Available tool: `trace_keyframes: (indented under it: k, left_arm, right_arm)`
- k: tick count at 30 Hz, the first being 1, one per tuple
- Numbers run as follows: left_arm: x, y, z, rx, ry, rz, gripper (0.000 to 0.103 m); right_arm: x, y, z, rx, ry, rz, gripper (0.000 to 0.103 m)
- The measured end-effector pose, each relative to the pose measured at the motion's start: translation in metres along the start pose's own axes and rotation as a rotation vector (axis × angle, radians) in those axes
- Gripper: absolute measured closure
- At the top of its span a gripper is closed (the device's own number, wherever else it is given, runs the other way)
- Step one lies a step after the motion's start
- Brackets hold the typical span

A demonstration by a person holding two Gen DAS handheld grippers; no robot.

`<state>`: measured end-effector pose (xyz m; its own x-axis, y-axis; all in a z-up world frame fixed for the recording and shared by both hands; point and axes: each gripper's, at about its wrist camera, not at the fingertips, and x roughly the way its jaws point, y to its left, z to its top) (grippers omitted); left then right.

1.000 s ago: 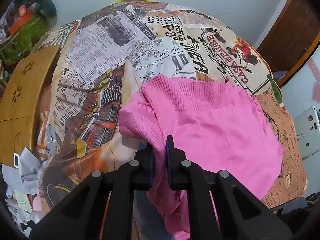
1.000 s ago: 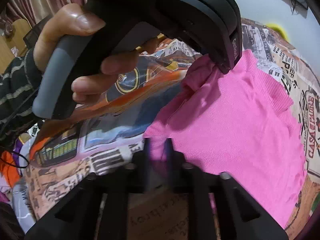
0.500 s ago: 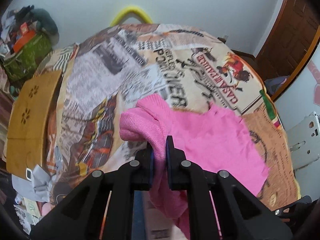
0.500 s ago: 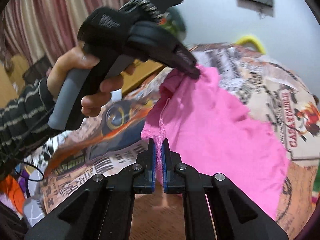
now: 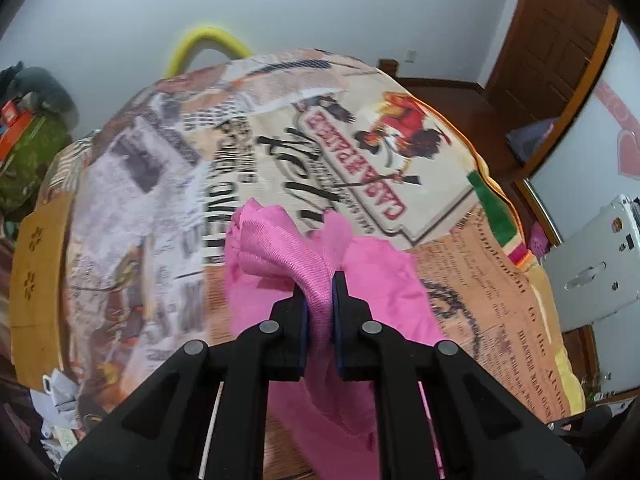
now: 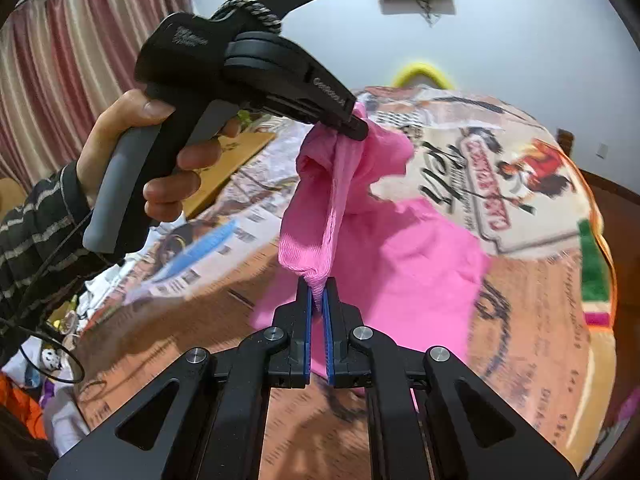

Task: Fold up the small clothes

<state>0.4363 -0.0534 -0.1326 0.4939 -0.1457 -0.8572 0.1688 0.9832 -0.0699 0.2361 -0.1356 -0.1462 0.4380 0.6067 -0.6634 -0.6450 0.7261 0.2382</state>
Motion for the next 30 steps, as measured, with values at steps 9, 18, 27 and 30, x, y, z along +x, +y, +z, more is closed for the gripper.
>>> trace_keyframes:
  k: [9, 18, 27, 30]
  left_arm:
    - [0.051, -0.053, 0.015, 0.031, 0.058, -0.049, 0.093]
    - [0.113, -0.069, 0.019, 0.018, 0.142, -0.046, 0.093]
    - [0.143, -0.077, 0.008, 0.067, 0.209, -0.067, 0.093]
    - [0.14, -0.078, 0.011, 0.076, 0.222, -0.066, 0.072]
  right_arm:
    - [-0.015, -0.052, -0.027, 0.093, 0.012, -0.058, 0.099]
    - [-0.005, -0.082, -0.053, 0.172, 0.086, -0.076, 0.1]
    - [0.002, -0.094, -0.065, 0.22, 0.144, -0.087, 0.1]
    - [0.002, -0.094, -0.064, 0.216, 0.155, -0.099, 0.098]
